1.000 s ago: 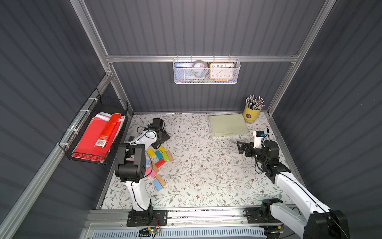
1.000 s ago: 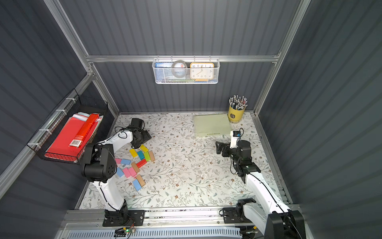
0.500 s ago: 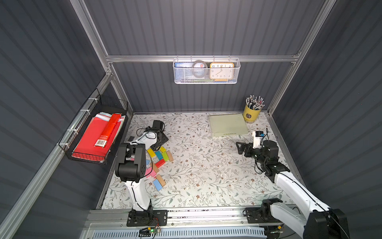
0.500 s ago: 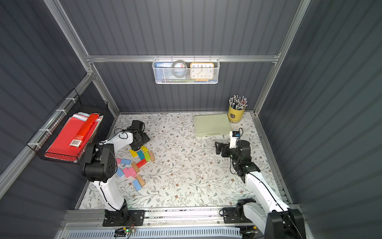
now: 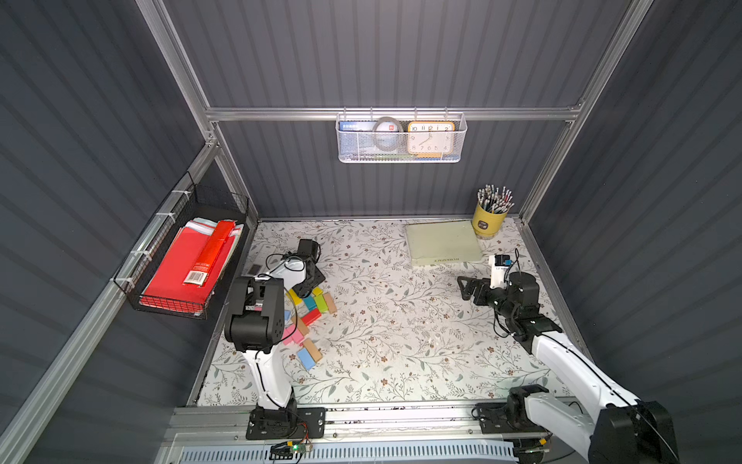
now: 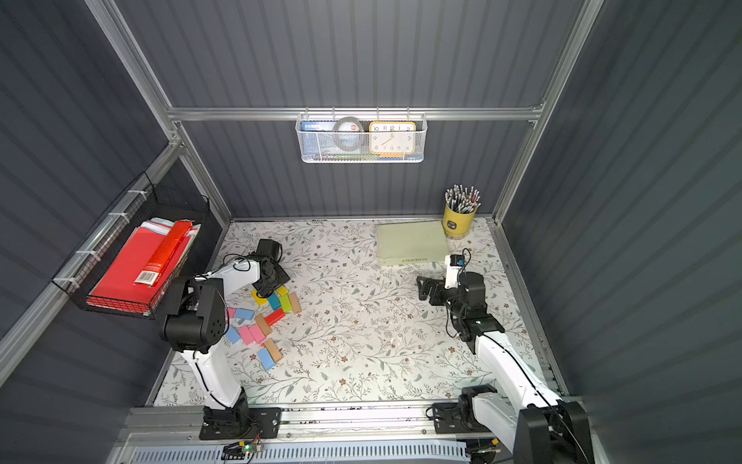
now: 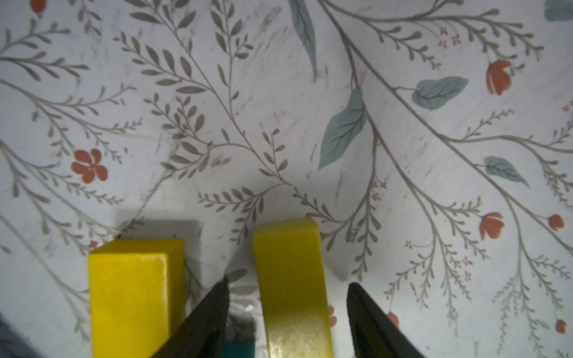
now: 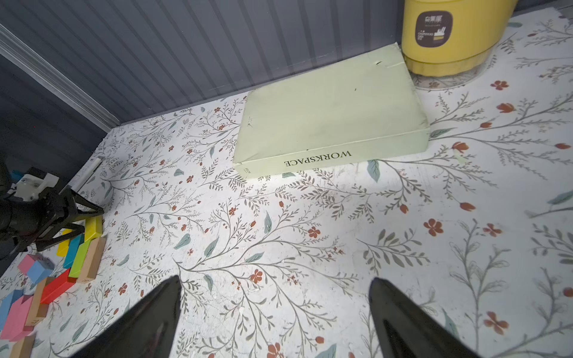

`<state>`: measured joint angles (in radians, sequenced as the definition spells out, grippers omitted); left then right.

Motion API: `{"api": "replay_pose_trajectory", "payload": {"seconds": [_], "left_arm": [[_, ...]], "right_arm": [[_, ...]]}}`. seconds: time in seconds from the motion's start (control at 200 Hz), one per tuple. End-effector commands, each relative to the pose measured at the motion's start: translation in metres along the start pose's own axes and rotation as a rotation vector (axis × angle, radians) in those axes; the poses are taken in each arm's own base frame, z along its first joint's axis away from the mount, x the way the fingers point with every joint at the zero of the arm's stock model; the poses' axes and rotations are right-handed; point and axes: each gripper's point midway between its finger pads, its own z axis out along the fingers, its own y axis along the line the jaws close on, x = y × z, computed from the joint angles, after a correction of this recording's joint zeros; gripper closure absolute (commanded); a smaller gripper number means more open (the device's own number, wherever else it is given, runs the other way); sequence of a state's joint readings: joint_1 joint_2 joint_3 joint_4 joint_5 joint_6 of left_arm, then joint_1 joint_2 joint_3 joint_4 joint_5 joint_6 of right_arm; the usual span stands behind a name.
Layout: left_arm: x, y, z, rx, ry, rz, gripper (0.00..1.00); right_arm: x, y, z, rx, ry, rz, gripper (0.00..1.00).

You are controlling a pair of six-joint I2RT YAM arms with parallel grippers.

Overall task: Assemble the number 8 with building blocks
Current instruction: Pick up the building block from the center of the board, then place the building block at the center of the board.

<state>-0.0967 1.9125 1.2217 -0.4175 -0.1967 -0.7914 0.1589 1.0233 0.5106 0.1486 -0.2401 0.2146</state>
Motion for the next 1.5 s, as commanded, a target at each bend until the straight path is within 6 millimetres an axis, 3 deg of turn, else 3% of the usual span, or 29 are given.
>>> {"api": "replay_pose_trajectory", "payload": {"seconds": [0.0,0.26,0.495,0.52,0.68,0.855,0.995,1.15,1.301,1.496], "left_arm": [[0.003,0.004,0.011,-0.035,0.017,0.001,0.41],[0.005,0.002,0.015,-0.027,0.027,0.005,0.56],[-0.007,-0.006,0.003,-0.003,-0.009,0.014,0.74],[-0.020,-0.016,-0.005,0.022,-0.038,0.011,0.76],[-0.043,-0.044,-0.032,0.081,-0.105,0.068,0.88],[-0.044,-0.123,-0.082,0.196,-0.198,0.339,0.92],[-0.005,-0.194,-0.120,0.258,-0.257,0.688,0.90],[0.062,-0.246,-0.143,0.219,-0.354,1.028,0.90],[0.134,-0.282,-0.141,0.291,-0.328,1.234,0.90],[0.217,-0.310,-0.133,0.400,-0.278,1.430,0.88]], "right_arm": [[-0.003,0.003,0.001,-0.011,-0.003,0.002,0.01],[-0.001,0.012,0.001,-0.059,0.012,0.011,0.01],[-0.002,0.015,-0.001,-0.067,0.015,0.015,0.01],[-0.003,0.015,-0.002,-0.067,0.014,0.016,0.01],[-0.010,0.018,-0.007,-0.066,-0.002,0.011,0.01],[-0.021,0.023,-0.016,-0.063,-0.004,-0.002,0.01],[-0.026,0.025,-0.022,-0.055,0.002,-0.018,0.01],[-0.029,0.025,-0.029,-0.039,0.021,-0.038,0.01],[-0.036,0.028,-0.036,-0.031,0.023,-0.054,0.01],[-0.042,0.021,-0.046,0.025,-0.004,-0.046,0.01]]}}
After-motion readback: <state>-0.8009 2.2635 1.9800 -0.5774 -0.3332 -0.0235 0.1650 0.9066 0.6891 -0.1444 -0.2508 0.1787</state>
